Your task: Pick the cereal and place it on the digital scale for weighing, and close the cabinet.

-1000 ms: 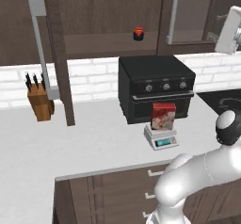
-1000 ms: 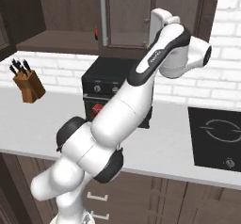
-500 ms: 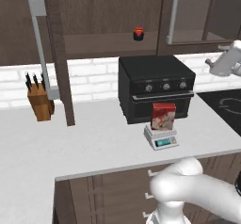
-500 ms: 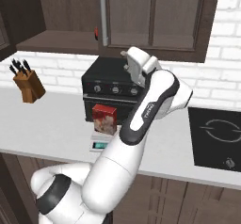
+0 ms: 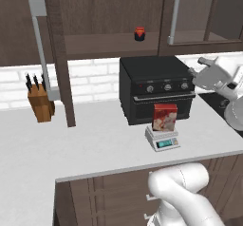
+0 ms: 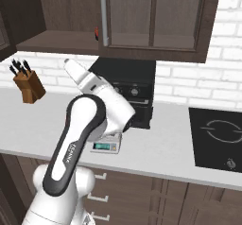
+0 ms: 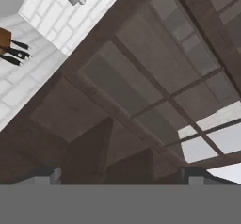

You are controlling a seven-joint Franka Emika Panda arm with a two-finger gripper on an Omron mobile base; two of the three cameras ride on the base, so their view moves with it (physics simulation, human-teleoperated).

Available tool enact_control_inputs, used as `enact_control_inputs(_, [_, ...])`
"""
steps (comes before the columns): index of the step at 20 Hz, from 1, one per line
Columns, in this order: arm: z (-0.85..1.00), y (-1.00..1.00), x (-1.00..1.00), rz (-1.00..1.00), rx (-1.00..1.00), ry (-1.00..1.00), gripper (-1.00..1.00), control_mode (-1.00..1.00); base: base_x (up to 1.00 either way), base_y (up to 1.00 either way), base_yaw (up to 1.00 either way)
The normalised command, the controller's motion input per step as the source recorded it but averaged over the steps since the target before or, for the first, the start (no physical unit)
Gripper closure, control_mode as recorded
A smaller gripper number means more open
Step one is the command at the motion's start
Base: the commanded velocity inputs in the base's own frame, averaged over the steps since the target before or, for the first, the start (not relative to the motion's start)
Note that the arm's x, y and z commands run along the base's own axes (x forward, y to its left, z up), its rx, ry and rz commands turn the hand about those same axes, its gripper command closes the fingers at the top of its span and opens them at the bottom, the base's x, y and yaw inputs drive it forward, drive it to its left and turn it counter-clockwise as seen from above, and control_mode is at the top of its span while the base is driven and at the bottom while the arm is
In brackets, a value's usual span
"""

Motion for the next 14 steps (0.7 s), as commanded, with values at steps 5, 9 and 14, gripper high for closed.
enact_control_inputs(5, [0.09, 1.00, -0.88, 0.00, 0.02, 0.02, -1.00, -1.00, 0.00, 0.00, 0.00])
enact_control_inputs(9, [-0.04, 0.98, -0.91, 0.00, 0.10, -0.02, -1.00, -1.00, 0.00, 0.00, 0.00])
enact_control_inputs(14, [-0.21, 0.90, -0.93, 0.00, 0.08, -0.09, -1.00, -1.00, 0.00, 0.00, 0.00])
